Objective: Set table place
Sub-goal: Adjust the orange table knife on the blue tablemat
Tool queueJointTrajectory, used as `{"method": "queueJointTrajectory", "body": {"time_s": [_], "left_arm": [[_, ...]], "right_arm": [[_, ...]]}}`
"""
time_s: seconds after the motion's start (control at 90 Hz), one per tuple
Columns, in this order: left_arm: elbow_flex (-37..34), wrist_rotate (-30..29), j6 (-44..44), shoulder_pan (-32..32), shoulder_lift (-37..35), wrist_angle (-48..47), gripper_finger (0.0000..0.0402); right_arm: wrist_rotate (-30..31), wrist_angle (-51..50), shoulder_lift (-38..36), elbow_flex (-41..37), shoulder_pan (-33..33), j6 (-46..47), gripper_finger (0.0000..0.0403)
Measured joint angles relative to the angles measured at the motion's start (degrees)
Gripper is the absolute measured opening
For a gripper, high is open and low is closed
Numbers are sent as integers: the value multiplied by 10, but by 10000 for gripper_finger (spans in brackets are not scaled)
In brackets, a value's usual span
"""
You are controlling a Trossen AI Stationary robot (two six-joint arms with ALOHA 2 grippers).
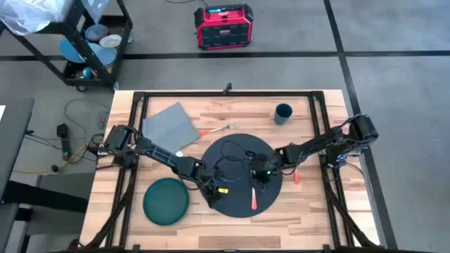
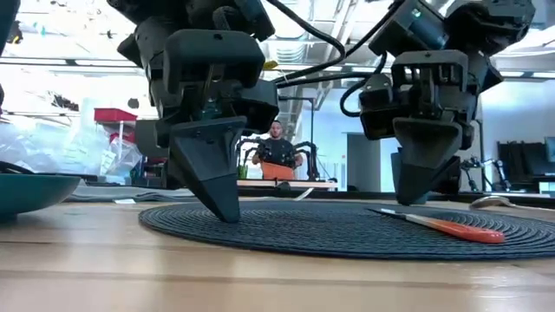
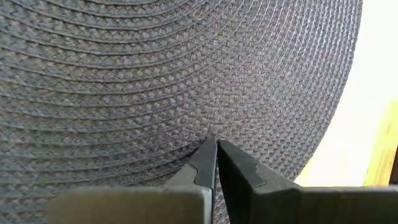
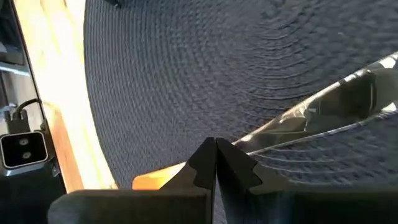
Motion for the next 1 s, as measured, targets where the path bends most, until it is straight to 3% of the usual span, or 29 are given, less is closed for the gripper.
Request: {"method": "queueJointTrajectory", "body": {"time_s": [1.0], "left_arm": [[0,0,-13,0,1,2,0]], "right_arm": [[-5,-98,2,7,-45,-78,0]]}}
